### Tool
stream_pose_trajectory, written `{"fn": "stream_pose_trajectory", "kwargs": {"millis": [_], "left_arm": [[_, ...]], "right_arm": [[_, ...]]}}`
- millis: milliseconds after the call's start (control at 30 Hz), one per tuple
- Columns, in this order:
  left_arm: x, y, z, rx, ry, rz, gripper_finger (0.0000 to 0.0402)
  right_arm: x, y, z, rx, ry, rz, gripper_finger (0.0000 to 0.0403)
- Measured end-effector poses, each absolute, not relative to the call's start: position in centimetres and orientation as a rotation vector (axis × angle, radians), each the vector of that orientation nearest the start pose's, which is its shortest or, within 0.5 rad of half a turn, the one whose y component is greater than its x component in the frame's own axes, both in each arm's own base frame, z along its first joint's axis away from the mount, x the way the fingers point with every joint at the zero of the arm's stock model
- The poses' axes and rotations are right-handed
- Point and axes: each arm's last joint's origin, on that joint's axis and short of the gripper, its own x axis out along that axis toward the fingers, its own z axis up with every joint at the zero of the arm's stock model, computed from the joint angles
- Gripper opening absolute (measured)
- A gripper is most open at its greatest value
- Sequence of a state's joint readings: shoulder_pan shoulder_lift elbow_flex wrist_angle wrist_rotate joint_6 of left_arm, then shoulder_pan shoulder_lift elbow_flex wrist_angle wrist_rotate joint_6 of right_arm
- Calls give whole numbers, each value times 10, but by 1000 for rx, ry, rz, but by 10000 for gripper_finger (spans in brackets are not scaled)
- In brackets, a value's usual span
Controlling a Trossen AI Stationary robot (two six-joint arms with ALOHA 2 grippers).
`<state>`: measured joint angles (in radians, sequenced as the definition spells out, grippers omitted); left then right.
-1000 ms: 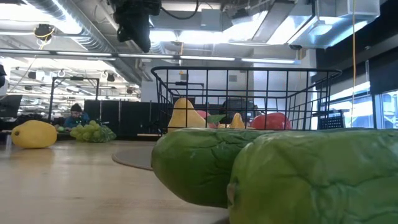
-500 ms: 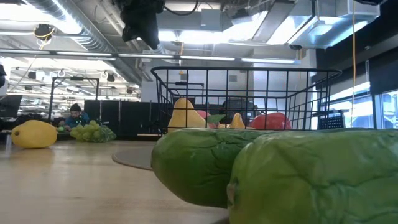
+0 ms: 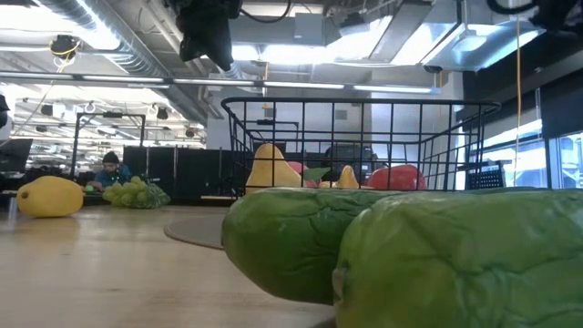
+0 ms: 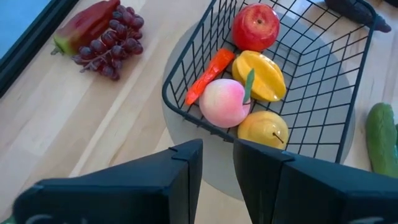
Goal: Build produce basket
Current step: Put the violet eggplant into the black wire basket
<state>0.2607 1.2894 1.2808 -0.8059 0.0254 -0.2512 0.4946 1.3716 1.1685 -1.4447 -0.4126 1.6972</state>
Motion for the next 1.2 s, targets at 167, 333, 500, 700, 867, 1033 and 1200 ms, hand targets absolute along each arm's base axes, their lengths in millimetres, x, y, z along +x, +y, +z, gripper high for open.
{"fn": "stream_pose_trajectory", "kwargs": {"millis": [167,333,500,700,867,1033,1200], "left_arm": [[250,66,345,-352,778,323,80],[250,66,345,-353,778,325,80],[250,66,345,-353,778,325,80],[250,66,345,-353,778,325,80],[250,66,345,-353,778,325,80],[250,66,344,-353,779,326,80],[250,66,344,-353,779,326,80]], "right_arm": [[186,114,258,1112,1762,-808,81],[185,114,238,1138,1761,-818,121],[179,115,214,1235,1821,-884,145],[181,119,185,1325,1763,-788,147],[173,117,170,1318,1774,-839,147],[170,114,164,1327,1764,-885,147],[166,112,159,1314,1767,-906,147]]}}
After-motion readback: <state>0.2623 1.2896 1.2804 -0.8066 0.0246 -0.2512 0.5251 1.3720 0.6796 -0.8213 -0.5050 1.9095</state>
